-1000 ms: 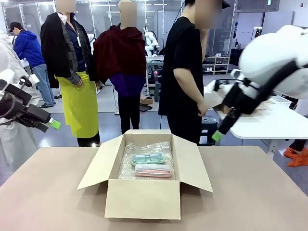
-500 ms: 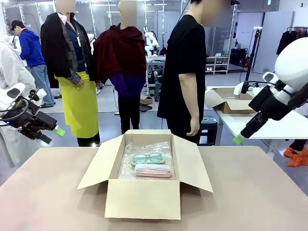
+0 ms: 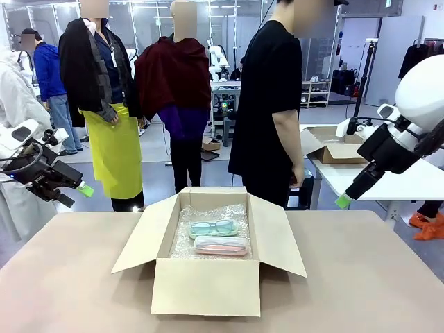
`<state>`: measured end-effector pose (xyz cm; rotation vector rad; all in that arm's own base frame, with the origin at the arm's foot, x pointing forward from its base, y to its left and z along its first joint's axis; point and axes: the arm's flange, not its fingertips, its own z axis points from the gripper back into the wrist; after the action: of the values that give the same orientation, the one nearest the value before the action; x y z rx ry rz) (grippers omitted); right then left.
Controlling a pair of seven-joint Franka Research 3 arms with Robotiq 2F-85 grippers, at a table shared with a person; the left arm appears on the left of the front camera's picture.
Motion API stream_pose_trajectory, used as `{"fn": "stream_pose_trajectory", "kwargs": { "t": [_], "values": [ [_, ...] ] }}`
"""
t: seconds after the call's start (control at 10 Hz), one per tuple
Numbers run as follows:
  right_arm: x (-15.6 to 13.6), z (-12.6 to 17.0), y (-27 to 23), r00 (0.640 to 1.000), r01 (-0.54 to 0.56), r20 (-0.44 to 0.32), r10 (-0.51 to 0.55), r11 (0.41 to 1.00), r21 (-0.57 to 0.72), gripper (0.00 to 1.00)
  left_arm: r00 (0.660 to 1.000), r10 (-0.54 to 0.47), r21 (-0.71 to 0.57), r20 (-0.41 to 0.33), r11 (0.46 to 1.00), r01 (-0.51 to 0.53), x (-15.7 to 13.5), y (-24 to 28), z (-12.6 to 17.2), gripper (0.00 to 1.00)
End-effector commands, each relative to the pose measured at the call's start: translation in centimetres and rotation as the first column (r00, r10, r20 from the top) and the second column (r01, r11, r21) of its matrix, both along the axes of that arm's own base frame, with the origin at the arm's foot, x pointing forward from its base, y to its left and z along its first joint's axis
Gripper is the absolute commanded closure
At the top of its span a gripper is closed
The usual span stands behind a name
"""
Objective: Pack the glasses set securely to prepare it for shipping.
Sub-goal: Position the Package Box on the left side of the table.
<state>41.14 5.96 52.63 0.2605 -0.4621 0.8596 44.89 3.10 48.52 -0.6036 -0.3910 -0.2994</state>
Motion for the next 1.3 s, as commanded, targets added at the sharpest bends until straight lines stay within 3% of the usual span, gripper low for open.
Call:
{"fn": "stream_pose_trajectory", "kwargs": {
  "t": [0.0,0.1,0.6,0.7,1.2],
  "values": [
    [-0.2,0.1,0.0,1.0,0.003,-0.004,-0.003,1.0,-0.004,0.0,1.0,-0.001,-0.002,0.0,1.0,0.001,0.0,0.0,0.0,0.0],
    [-0.2,0.1,0.0,1.0,0.003,-0.004,-0.003,1.0,-0.004,0.0,0.995,0.031,-0.048,-0.091,0.998,-0.036,2.2,0.9,-1.3,0.0],
    [-0.2,0.1,0.0,1.0,0.003,-0.004,-0.003,1.0,-0.004,0.0,0.966,0.032,-0.19,-0.256,0.978,-0.082,7.1,1.7,-9.1,0.0],
    [-0.2,0.1,0.0,1.0,0.003,-0.004,-0.003,1.0,-0.004,0.0,0.948,0.015,-0.238,-0.317,0.967,-0.095,8.0,1.9,-10.7,0.0],
    [-0.2,0.1,0.0,1.0,0.003,-0.004,-0.003,1.0,-0.004,0.0,0.91,-0.026,-0.388,-0.413,0.909,-0.15,10.3,2.5,-15.8,0.0]
  ]
}}
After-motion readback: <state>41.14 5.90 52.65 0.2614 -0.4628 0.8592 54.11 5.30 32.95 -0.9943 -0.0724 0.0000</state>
